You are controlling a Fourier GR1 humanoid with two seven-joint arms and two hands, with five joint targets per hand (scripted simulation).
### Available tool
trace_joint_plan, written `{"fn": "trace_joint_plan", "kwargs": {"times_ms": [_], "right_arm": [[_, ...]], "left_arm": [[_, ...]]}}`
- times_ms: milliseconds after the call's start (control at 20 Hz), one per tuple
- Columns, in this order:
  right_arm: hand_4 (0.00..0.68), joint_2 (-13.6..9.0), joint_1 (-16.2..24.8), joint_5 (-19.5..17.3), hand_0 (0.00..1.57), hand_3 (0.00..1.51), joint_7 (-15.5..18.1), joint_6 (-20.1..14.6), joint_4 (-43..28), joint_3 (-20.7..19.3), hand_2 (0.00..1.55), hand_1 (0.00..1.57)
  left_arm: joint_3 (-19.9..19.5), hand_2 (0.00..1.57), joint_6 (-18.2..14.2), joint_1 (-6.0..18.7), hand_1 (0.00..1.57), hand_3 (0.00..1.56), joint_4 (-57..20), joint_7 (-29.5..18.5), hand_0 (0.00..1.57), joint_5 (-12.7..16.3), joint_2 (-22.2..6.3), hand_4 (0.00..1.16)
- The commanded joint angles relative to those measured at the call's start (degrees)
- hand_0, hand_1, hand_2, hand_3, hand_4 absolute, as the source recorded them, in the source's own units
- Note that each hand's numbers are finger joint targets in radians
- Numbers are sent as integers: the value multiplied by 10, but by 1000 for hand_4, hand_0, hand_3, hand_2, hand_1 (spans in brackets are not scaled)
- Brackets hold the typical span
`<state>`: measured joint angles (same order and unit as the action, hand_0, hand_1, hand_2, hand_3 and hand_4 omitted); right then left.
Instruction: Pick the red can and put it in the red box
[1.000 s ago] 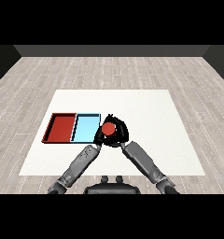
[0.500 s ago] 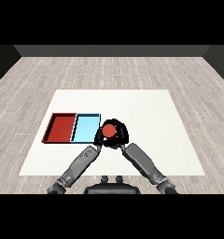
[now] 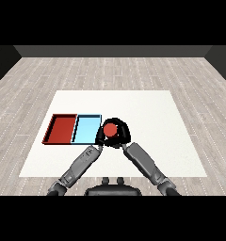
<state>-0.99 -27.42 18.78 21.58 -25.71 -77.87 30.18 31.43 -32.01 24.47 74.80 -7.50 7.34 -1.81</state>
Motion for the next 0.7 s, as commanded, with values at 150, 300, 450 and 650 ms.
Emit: {"fn": "trace_joint_plan", "kwargs": {"times_ms": [150,300,450,650], "right_arm": [[471,9,2,44,1402,1370,0,39,0,8,1408,1402],[0,9,6,5,0,0,-6,39,-22,2,0,0],[0,9,8,2,0,0,-11,42,-27,-1,0,0],[0,7,24,-21,0,0,-34,34,-64,-7,0,0]], "left_arm": [[1,1546,1,-16,1571,1469,21,-10,1571,3,17,1025],[6,1569,-11,12,1571,1491,-10,-27,1571,27,17,1140],[6,1569,-11,13,1571,1491,-11,-28,1571,28,17,1140],[20,1571,-33,10,1571,1494,25,16,1571,-5,17,1148]]}}
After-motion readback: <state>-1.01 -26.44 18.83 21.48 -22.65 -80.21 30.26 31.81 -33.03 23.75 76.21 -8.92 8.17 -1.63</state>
